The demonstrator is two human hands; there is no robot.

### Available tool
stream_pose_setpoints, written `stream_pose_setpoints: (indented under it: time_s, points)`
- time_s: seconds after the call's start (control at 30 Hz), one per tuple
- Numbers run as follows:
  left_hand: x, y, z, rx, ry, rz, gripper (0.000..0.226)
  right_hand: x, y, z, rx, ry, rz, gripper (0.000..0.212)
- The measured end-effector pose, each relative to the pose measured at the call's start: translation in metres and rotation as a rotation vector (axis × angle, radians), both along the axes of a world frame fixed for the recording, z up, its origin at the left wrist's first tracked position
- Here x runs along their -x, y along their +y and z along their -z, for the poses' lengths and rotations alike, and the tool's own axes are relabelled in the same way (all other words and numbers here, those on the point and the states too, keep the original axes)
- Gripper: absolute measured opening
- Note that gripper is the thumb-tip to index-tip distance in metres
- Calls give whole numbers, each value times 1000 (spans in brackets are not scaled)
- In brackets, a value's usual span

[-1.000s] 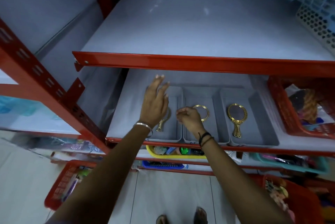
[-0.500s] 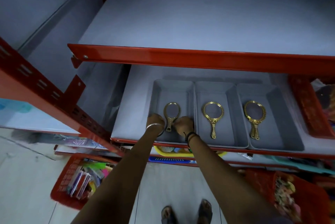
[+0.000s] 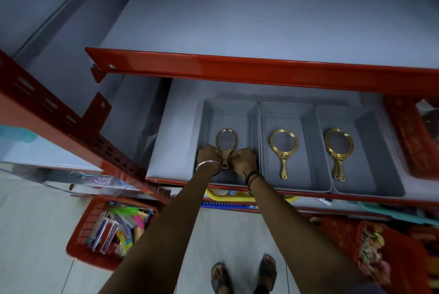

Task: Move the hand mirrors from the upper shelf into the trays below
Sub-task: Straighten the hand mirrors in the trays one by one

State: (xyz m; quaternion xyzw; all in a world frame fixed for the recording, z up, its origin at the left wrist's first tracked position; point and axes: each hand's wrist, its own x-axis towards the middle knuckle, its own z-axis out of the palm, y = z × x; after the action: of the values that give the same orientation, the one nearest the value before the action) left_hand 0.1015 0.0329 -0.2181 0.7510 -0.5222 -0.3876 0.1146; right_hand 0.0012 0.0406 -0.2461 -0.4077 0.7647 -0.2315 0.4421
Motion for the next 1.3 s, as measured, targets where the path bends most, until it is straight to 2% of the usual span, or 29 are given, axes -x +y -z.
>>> stream_pose_setpoints:
  time_s: [0.3,1.07,1.17,1.3]
  points:
    - [5,1,-1,25,-68,58,24,3,4,-5,60,140,-125,20]
    - [11,6,-10,27,-122,74,23,8,9,-21,95,141,-144,19]
    - [16,3,-23,100,-150,52,25,20,12,-45,221,81,-139,24]
    - [43,0,-45,328,-80,146,26,63,17,-64,387,-105,-10,13]
